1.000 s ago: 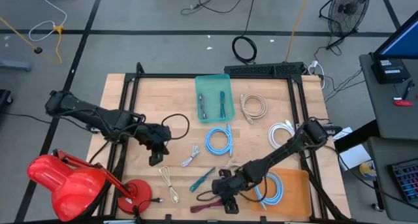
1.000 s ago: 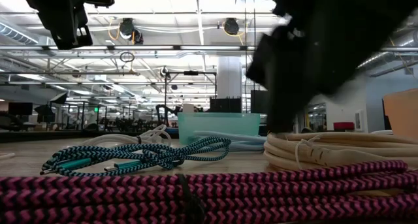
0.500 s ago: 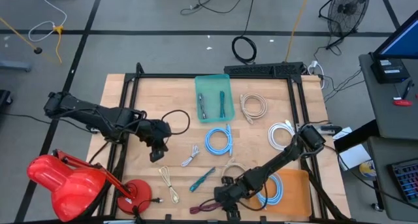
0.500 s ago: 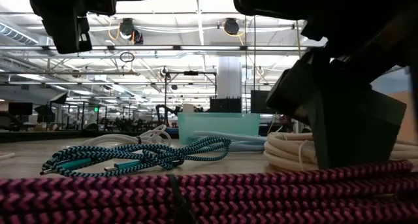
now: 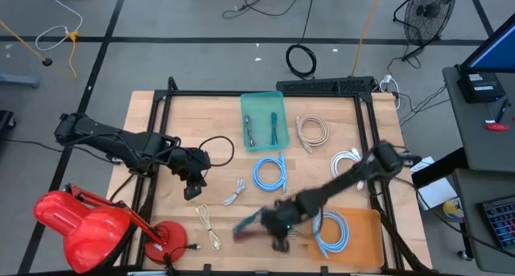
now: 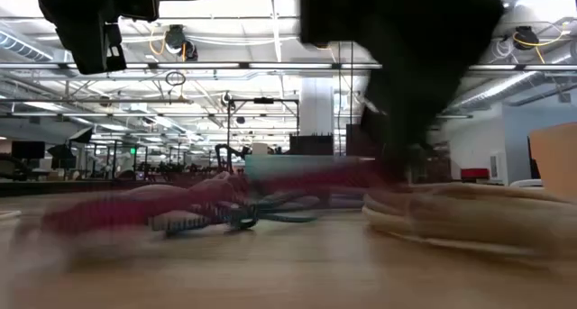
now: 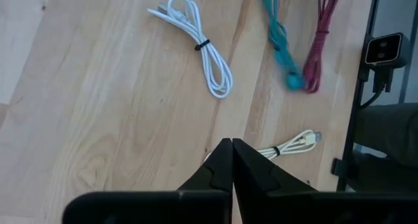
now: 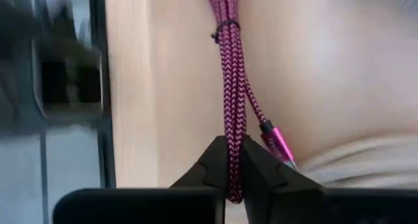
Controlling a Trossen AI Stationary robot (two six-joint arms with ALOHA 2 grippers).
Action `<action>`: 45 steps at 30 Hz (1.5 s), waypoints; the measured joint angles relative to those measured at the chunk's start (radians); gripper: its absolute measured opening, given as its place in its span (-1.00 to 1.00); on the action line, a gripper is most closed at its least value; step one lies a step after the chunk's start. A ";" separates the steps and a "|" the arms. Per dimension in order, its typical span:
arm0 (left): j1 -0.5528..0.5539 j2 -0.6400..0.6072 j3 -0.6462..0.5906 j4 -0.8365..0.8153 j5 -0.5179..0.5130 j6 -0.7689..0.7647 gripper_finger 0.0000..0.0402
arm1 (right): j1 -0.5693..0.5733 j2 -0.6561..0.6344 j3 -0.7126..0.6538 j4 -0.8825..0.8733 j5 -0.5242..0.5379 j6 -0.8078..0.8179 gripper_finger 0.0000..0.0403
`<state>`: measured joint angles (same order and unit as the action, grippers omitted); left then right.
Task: Pick & Place USB Port
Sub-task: Put the pink charger cable into the blue bin
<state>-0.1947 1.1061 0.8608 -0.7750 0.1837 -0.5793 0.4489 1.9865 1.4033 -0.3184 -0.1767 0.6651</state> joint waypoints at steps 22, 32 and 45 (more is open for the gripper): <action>-0.009 0.000 0.000 0.027 -0.089 -0.021 -0.95 | -0.334 -0.318 0.006 -0.203 0.056 -0.229 -0.96; -0.008 0.000 0.000 0.024 -0.110 -0.024 -0.98 | -0.483 -0.346 0.005 -0.407 0.074 -0.225 -0.96; -0.008 0.000 0.000 0.034 -0.171 -0.025 -0.97 | -0.698 -0.338 0.007 -0.469 0.496 0.439 -0.96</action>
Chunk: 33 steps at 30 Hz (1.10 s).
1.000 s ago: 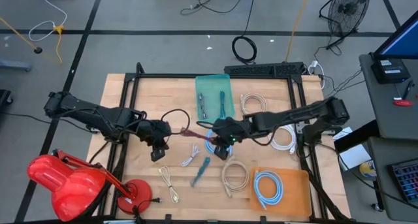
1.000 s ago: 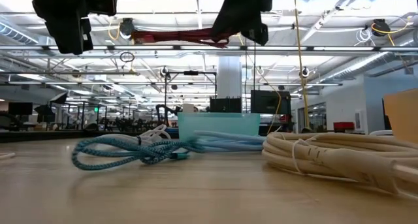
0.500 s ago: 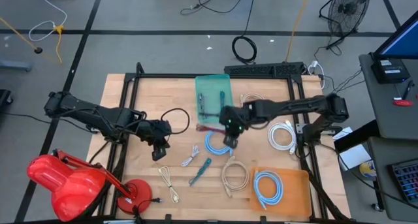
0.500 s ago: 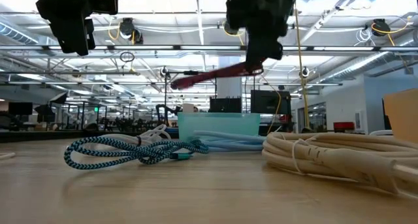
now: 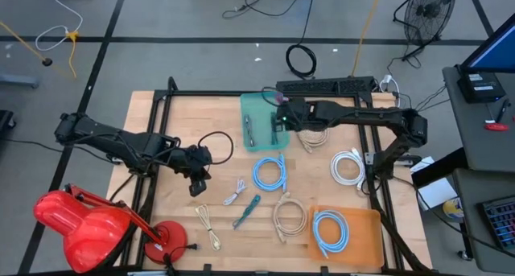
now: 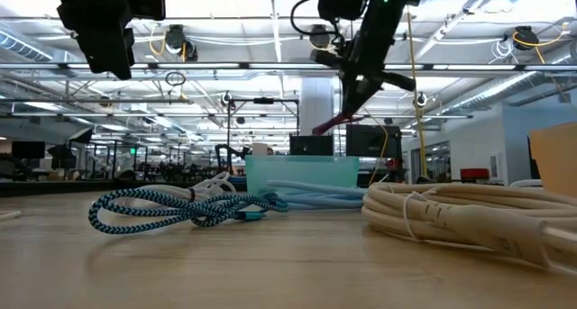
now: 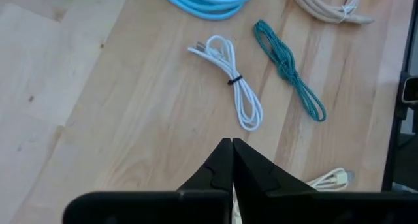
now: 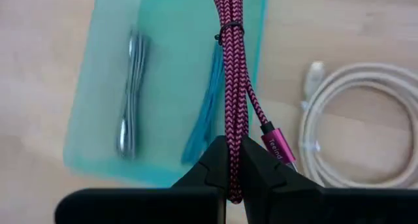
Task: Pick & Place USB Port
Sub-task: Put the pink charger cable into the blue bin
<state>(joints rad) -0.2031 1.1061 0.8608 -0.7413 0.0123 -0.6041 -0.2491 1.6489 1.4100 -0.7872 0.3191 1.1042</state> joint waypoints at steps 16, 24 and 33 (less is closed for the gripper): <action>-0.002 0.000 0.000 0.057 -0.006 -0.026 -0.98 | 0.014 0.421 0.443 -0.176 -0.010 -0.052 -0.96; -0.037 0.000 0.000 0.037 -0.008 -0.039 -0.98 | 0.031 0.486 0.522 -0.146 -0.049 -0.049 -0.96; -0.061 0.000 0.000 0.017 -0.022 -0.034 -0.97 | 0.067 0.498 0.514 -0.109 -0.055 -0.043 -0.96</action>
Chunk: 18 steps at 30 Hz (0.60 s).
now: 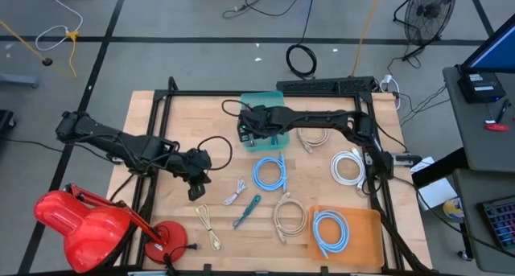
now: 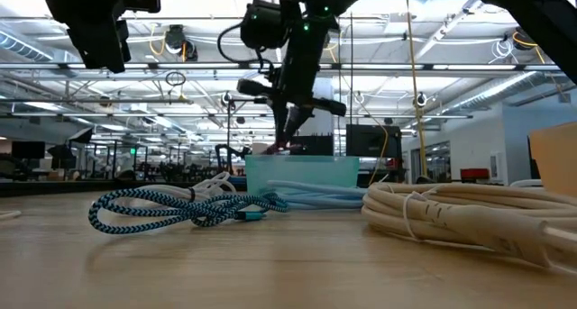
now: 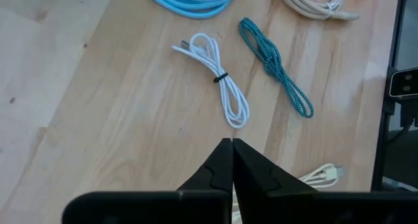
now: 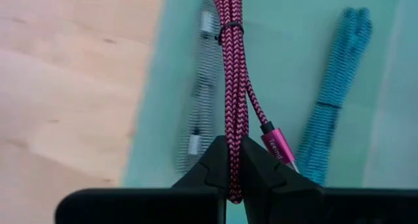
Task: Pick & Place USB Port
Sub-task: Put the pink charger cable into the blue bin
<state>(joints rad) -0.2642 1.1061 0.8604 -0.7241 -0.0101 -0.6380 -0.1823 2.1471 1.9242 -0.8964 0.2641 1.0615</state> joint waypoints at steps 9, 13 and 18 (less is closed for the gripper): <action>0.000 0.000 0.000 -0.006 -0.011 0.005 -0.98 | 0.007 0.001 0.000 -0.052 0.049 0.009 -0.96; 0.000 0.000 0.000 -0.007 -0.011 0.007 -0.97 | 0.007 0.030 -0.001 -0.055 0.026 0.020 -0.96; 0.001 0.000 0.000 -0.010 -0.011 0.003 -0.97 | 0.024 0.071 0.000 -0.039 -0.032 0.028 -0.96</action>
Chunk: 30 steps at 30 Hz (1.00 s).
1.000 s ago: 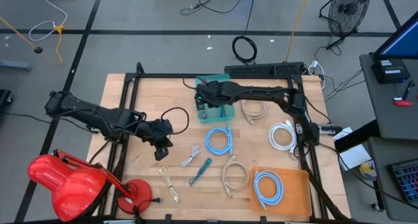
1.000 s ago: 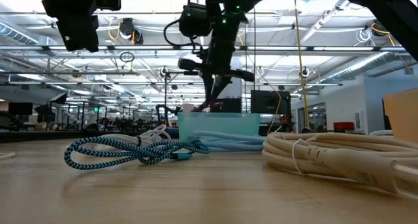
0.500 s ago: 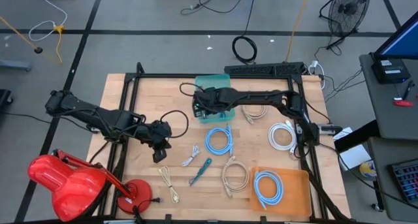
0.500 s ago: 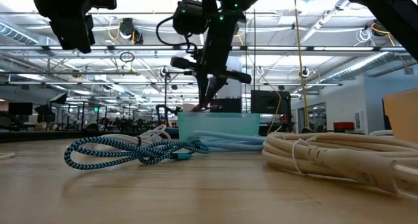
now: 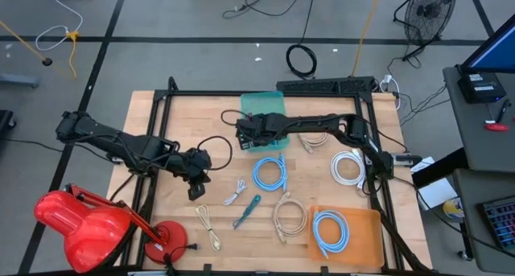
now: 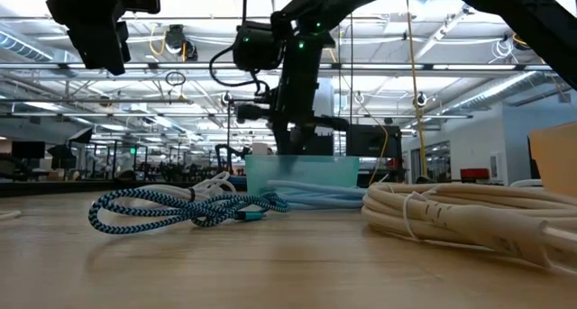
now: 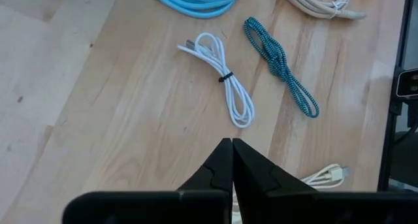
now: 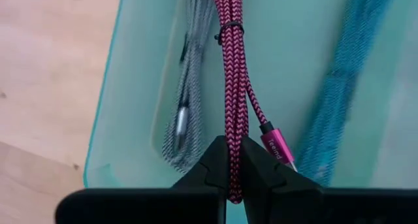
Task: Pick & Place USB Port
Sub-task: Put the pink charger cable into the blue bin, then put the light blue charger cable into the orange bin
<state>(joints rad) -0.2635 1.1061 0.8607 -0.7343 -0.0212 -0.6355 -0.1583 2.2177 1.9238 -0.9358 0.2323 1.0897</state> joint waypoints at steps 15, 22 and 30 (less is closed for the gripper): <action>-0.021 0.000 0.000 -0.019 -0.016 -0.023 -0.99 | 0.008 0.018 -0.001 0.021 -0.029 -0.035 -0.79; -0.021 0.000 0.000 -0.019 -0.026 -0.024 -0.97 | 0.008 0.018 -0.001 0.085 -0.074 -0.063 -0.64; -0.021 0.000 0.000 -0.018 -0.028 -0.024 -0.95 | 0.007 0.018 -0.001 0.070 -0.078 -0.065 -0.45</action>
<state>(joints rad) -0.2840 1.1057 0.8604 -0.7525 -0.0489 -0.6594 -0.1513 2.2360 1.9232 -0.8654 0.1541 1.0243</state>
